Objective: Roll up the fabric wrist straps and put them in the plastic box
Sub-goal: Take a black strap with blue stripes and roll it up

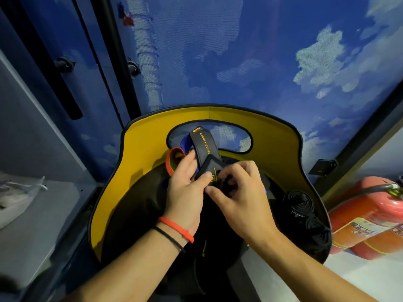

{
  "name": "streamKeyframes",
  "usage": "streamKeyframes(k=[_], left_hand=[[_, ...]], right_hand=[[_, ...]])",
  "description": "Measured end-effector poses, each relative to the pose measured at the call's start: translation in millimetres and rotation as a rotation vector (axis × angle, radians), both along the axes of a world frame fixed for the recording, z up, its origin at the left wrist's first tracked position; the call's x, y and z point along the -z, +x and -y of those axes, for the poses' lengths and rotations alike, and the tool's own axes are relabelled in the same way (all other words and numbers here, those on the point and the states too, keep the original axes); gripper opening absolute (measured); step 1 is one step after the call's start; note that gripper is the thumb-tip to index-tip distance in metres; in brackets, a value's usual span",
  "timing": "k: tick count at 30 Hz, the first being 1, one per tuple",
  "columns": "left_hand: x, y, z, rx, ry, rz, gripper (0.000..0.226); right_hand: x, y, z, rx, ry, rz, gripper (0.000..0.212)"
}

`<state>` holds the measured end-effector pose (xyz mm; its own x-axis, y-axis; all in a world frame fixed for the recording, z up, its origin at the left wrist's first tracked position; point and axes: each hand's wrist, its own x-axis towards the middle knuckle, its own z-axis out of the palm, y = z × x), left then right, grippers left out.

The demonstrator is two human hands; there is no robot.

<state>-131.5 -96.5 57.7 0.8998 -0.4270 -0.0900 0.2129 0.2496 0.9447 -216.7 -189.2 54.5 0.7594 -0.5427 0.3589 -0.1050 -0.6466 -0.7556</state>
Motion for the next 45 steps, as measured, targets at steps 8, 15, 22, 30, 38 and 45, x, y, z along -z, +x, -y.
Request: streamKeyframes(k=[8,15,22,30,38,45], left_hand=[[-20,-20,9,0.078,-0.292,-0.337,0.043],[-6,10,6,0.244,0.025,-0.145,0.027],[35,42,-2,0.504,0.929,0.968,0.042],[83,15,25,1.040,1.438,1.588,0.128],[95,29,32,1.022,1.677,1.502,0.113],[98,67,4,1.012,1.762,1.325,0.130]], right_hand=[[-4,-10,7,0.098,0.002,-0.035,0.039],[-2,-20,58,0.133,0.271,-0.228,0.025],[1,-35,88,0.137,0.389,-0.405,0.023],[0,-36,86,0.157,0.044,-0.586,0.032],[1,-39,94,0.199,-0.016,-0.629,0.033],[11,-36,98,0.130,0.253,-0.573,0.035]])
